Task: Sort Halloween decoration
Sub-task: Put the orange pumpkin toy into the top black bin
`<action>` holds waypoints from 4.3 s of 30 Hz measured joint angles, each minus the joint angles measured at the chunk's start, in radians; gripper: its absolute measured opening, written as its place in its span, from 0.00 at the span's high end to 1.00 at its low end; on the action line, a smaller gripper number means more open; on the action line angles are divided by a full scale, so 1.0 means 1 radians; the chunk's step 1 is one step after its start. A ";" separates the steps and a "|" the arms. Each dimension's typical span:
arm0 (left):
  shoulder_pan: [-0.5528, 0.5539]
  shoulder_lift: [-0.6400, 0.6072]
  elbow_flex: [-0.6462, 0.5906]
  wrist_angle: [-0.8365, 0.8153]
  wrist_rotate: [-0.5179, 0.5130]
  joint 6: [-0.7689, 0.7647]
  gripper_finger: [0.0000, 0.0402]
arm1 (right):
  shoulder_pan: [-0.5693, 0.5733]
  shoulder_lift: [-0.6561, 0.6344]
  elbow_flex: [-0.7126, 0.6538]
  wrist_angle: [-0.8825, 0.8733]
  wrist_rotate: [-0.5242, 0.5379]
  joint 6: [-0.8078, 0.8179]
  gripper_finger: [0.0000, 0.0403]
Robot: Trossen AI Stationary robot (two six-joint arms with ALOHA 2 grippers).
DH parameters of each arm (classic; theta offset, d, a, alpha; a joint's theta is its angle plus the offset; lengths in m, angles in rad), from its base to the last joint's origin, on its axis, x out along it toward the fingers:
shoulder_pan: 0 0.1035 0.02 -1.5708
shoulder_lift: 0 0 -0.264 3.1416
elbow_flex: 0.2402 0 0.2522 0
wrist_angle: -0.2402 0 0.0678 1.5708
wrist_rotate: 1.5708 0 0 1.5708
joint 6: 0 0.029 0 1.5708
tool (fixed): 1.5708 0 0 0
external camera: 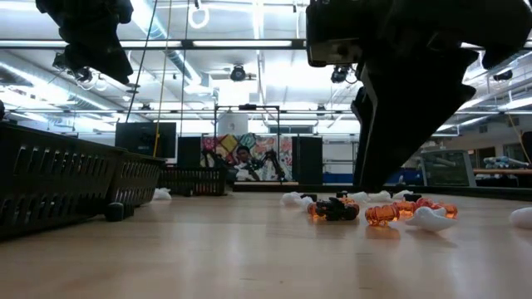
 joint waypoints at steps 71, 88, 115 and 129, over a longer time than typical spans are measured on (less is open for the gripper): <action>0.000 0.000 0.000 -0.001 0.000 0.002 0.60 | -0.329 0.000 0.081 0.226 -0.221 -0.381 0.72; 0.033 0.000 0.000 0.000 -0.137 -0.005 0.60 | -0.646 -0.001 0.082 0.424 -0.358 -0.529 0.72; 0.224 0.029 0.001 0.106 -0.065 0.013 0.60 | -0.838 0.329 0.578 0.335 -0.407 -0.490 0.72; 0.218 0.032 0.001 0.115 -0.017 -0.071 0.60 | -0.843 0.376 0.606 0.238 -0.463 -0.560 0.56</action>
